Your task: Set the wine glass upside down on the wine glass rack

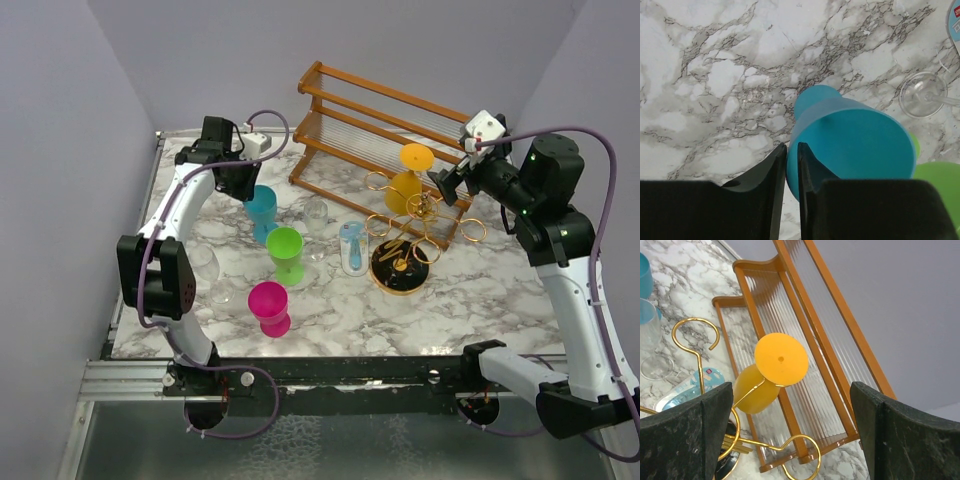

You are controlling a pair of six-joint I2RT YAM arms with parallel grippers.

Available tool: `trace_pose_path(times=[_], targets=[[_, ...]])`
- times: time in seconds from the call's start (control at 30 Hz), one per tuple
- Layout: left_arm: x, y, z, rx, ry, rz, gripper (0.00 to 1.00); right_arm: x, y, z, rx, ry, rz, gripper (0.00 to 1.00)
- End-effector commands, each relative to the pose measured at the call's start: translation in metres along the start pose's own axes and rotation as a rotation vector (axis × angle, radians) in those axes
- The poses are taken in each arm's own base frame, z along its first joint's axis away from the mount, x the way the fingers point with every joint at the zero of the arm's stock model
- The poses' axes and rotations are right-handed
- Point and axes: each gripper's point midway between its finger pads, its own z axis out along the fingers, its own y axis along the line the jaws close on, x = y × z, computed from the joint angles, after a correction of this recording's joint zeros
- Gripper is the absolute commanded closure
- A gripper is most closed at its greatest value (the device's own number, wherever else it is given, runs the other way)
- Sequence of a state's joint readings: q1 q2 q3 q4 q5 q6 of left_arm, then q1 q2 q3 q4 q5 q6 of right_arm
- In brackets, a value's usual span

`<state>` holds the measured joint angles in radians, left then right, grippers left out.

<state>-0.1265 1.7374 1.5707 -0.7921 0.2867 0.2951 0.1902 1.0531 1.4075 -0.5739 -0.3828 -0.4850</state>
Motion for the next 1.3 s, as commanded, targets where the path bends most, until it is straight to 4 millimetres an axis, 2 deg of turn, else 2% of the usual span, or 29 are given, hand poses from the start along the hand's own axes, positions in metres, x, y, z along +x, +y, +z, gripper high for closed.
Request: trace_pose_path(times=[0.0, 0.13, 0.2, 0.4, 0.57, 0.67, 0.77, 0.83, 0.9, 1.0, 1.1, 1.27], targets=[[-0.011, 0.004, -0.005, -0.011, -0.013, 0.028, 0.87, -0.001, -0.01, -0.002, 0.05, -0.013, -0.019, 0.01], [-0.021, 0.011, -0.022, -0.064, -0.036, 0.057, 1.0, 0.0, -0.025, -0.006, 0.139, -0.007, -0.004, 0.01], [-0.03, 0.018, -0.034, -0.115, -0.06, 0.08, 1.0, 0.001, -0.034, -0.008, 0.189, 0.0, 0.008, 0.0], [-0.074, 0.029, -0.114, -0.365, -0.241, 0.172, 1.0, 0.0, -0.046, -0.013, 0.244, 0.006, 0.002, 0.0], [-0.118, 0.014, -0.187, -0.564, -0.458, 0.264, 1.0, 0.0, -0.055, -0.013, 0.29, 0.004, 0.018, 0.0], [-0.141, 0.001, -0.231, -0.593, -0.636, 0.258, 1.0, 0.0, -0.064, -0.014, 0.341, 0.006, 0.037, 0.01], [-0.162, -0.023, -0.268, -0.505, -0.818, 0.208, 1.0, -0.006, -0.069, -0.013, 0.363, -0.012, 0.07, 0.01], [-0.175, -0.044, -0.283, -0.389, -0.893, 0.154, 1.0, -0.018, -0.07, -0.011, 0.346, -0.039, 0.109, 0.01], [-0.186, -0.067, -0.296, -0.256, -0.963, 0.122, 1.0, -0.029, -0.061, -0.006, 0.275, -0.059, 0.145, 0.01], [-0.201, -0.101, -0.314, -0.052, -1.04, 0.064, 1.0, -0.051, -0.031, 0.0, 0.068, -0.119, 0.147, 0.0], [-0.213, -0.126, -0.323, 0.118, -1.085, 0.033, 1.0, -0.067, -0.009, 0.006, -0.085, -0.168, 0.205, 0.04], [-0.223, -0.151, -0.316, 0.315, -1.093, 0.003, 1.0, -0.083, 0.007, 0.023, -0.228, -0.239, 0.342, 0.08]])
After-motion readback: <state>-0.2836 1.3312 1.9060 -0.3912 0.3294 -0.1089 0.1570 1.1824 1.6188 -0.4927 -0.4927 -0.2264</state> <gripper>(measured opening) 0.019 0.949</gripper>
